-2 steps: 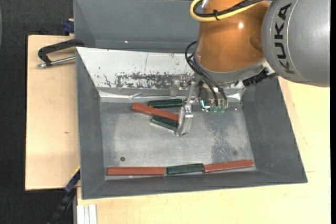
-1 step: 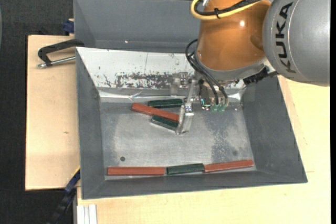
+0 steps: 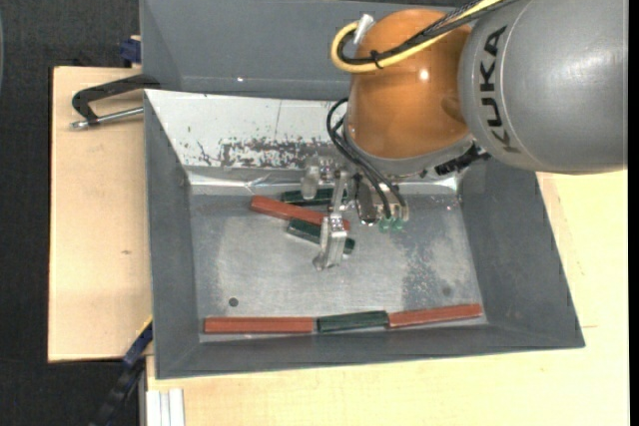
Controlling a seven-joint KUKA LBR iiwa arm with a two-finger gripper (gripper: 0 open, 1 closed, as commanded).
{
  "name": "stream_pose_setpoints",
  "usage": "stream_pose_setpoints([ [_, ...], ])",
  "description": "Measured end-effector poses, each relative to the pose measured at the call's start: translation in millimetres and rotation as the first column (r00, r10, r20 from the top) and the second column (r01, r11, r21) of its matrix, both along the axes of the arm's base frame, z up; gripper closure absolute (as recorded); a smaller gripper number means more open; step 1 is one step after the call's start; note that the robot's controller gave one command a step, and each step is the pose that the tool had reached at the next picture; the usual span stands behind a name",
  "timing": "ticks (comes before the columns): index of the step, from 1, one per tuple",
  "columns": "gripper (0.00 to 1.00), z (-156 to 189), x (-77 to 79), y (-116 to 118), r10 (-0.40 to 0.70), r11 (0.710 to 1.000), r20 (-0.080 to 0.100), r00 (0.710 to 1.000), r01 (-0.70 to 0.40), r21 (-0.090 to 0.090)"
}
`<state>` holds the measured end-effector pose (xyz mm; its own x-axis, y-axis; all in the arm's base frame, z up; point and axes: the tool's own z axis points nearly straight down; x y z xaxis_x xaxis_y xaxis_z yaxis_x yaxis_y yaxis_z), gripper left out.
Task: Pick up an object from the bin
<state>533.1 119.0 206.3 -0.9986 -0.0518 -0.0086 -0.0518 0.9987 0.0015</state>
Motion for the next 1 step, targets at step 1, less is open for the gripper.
stream_pose_setpoints([
  [1,0.0,-29.8,6.4,19.2,-0.071,0.997,-0.009,0.997,0.071,-0.001],
])
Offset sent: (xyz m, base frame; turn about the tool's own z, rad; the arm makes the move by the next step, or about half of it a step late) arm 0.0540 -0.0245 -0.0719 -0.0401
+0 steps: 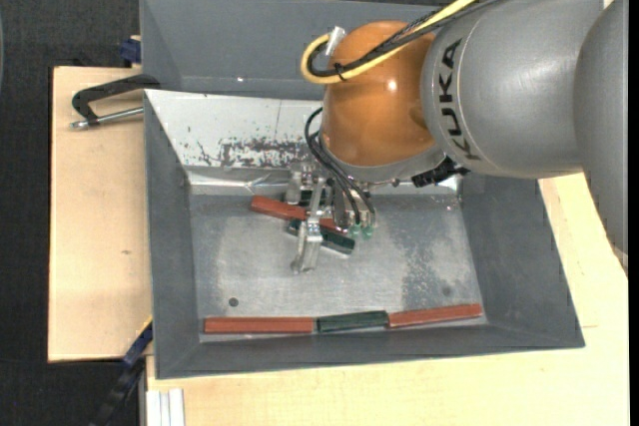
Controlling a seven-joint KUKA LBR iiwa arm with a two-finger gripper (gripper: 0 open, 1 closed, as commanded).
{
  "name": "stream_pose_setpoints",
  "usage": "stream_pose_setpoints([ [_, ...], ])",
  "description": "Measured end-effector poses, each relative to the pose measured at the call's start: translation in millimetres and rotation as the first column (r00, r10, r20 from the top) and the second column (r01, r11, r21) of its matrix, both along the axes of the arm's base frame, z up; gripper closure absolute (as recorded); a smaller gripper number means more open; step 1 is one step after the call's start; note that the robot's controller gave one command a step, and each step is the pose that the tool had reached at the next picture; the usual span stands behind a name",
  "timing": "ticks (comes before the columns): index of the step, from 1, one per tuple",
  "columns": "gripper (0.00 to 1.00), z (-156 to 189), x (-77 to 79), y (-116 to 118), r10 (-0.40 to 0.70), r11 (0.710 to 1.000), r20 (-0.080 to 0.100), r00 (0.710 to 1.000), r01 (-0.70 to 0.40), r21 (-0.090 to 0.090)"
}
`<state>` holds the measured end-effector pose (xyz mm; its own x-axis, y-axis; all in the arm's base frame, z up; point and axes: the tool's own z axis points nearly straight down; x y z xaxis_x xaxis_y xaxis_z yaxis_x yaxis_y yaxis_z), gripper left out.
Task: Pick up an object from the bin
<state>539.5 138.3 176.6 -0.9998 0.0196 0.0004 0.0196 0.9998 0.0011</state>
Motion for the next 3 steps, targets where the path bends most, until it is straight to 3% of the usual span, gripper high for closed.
stream_pose_setpoints([
  [1,0.0,-18,24.8,-14,-0.009,1.0,0.008,1.0,0.009,0.003],
  [2,0.0,-75,42.8,-19,0.101,0.995,0.008,0.995,-0.101,0.0],
  [3,1.0,-97,34.6,-60,0.099,0.995,0.008,0.995,-0.099,0.0],
])
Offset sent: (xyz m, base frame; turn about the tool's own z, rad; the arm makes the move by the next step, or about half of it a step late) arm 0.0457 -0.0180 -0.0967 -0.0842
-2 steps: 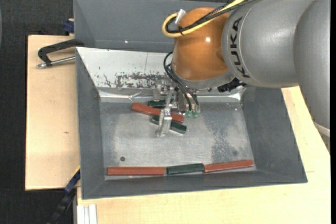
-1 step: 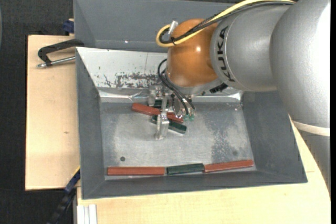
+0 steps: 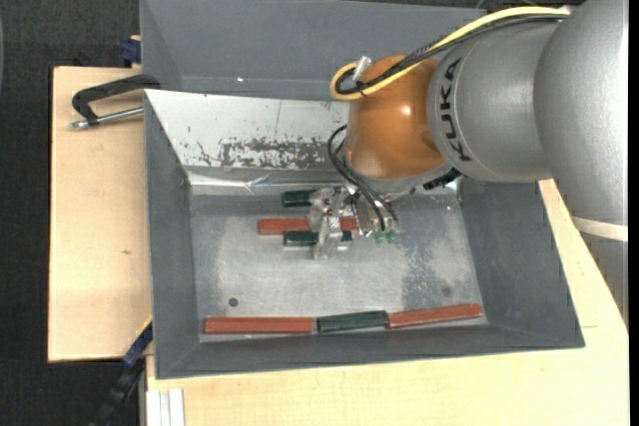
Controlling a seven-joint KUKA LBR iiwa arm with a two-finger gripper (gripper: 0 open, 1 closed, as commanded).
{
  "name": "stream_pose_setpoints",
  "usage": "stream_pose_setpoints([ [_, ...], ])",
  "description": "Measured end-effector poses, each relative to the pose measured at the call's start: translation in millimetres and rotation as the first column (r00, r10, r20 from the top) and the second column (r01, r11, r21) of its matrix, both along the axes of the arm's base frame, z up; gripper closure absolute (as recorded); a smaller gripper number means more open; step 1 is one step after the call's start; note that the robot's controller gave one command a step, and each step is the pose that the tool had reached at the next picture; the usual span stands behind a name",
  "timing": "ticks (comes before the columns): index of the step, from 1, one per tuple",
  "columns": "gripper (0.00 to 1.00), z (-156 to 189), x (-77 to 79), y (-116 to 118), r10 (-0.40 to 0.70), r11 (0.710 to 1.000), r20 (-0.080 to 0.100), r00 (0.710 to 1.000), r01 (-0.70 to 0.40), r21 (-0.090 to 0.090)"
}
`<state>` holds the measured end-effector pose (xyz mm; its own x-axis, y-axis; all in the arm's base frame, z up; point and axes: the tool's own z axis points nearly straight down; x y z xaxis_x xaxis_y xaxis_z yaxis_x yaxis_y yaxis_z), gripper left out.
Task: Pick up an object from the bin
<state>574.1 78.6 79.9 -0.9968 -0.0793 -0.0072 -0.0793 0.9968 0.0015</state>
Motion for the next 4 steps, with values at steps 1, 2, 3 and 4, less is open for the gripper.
stream_pose_setpoints([
  [1,1.0,0,0.0,0,0.0,1.0,0.0,1.0,0.0,0.0],
  [2,1.0,37,-1.3,-8,0.027,1.0,-0.01,1.0,-0.027,0.0],
  [3,0.0,142,6.6,25,-0.027,1.0,0.001,1.0,0.027,0.001],
  [4,0.0,141,6.2,24,-0.028,1.0,-0.001,1.0,0.028,0.0],
])
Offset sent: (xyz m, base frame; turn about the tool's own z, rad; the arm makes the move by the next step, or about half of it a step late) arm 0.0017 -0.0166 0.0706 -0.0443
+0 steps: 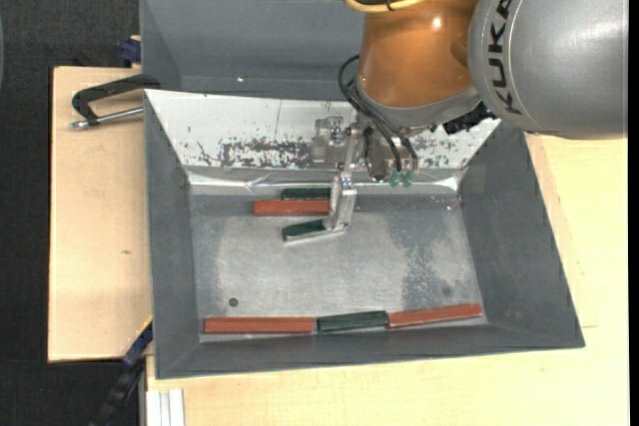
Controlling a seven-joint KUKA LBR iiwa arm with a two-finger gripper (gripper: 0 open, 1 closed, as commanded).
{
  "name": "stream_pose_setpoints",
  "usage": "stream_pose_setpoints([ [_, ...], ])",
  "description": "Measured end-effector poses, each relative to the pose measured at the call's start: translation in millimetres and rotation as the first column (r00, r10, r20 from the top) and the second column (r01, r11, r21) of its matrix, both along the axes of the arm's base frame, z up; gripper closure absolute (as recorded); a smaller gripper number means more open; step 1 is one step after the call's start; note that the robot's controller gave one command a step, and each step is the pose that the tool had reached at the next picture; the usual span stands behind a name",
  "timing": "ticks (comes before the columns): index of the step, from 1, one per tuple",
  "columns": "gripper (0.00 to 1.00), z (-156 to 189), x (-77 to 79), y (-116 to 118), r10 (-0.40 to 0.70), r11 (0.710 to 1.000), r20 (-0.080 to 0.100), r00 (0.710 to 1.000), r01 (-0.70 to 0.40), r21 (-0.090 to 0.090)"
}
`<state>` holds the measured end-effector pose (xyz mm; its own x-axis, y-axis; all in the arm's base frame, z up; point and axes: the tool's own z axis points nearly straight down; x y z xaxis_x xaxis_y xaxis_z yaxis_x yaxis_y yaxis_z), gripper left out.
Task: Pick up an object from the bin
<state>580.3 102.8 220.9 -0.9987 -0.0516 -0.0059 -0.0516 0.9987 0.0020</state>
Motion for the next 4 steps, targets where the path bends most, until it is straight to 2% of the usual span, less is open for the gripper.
stream_pose_setpoints([
  [1,0.0,-44,4.2,1,-0.001,1.0,0.005,1.0,0.001,0.001],
  [2,1.0,-150,-25.3,-4,-0.323,0.946,-0.006,0.946,0.323,0.0],
  [3,1.0,-150,-25.3,-4,-0.323,0.946,-0.006,0.946,0.323,0.0],
  [4,1.0,-28,-14.8,37,-0.324,0.946,-0.002,0.946,0.324,0.001],
])
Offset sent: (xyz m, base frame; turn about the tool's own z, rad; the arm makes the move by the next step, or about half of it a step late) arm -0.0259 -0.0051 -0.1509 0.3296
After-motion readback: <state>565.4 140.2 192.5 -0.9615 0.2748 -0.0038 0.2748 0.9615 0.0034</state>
